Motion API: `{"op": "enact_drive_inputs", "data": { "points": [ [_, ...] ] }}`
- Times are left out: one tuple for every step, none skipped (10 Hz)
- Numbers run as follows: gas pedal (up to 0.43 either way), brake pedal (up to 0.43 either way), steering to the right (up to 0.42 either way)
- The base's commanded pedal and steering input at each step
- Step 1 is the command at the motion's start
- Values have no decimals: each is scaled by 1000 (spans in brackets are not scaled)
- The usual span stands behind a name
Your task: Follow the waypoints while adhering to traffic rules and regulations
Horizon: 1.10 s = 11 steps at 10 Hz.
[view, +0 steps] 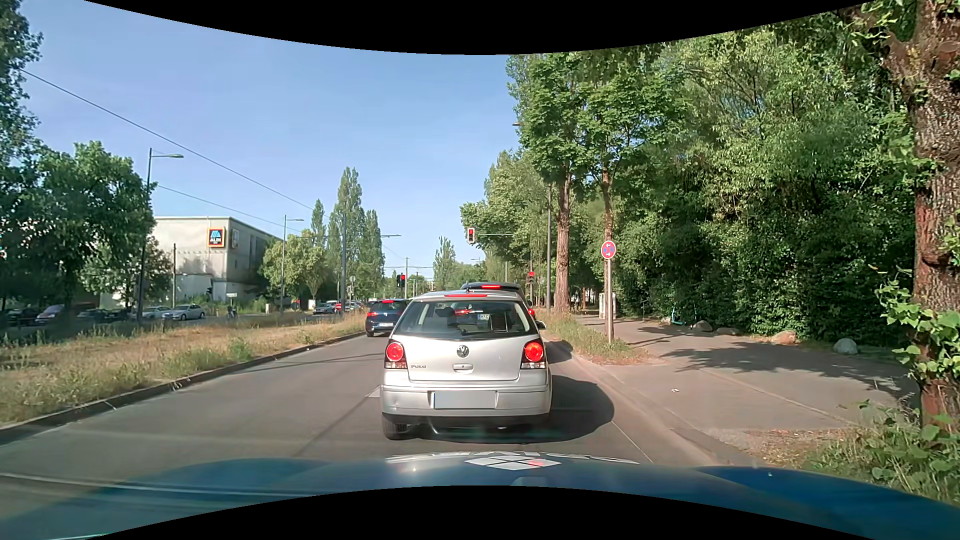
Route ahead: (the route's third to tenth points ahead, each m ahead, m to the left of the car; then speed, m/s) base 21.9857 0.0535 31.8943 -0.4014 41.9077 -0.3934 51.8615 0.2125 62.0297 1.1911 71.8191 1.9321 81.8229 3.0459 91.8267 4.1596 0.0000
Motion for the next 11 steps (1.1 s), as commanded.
{"op": "enact_drive_inputs", "data": {
  "points": [
    [0,262,-7],
    [0,262,-7],
    [0,262,-7],
    [0,262,-7],
    [0,262,-7],
    [0,262,-7],
    [0,262,-7],
    [0,262,-7],
    [0,262,-7],
    [0,262,-7],
    [0,262,-7]
  ]
}}
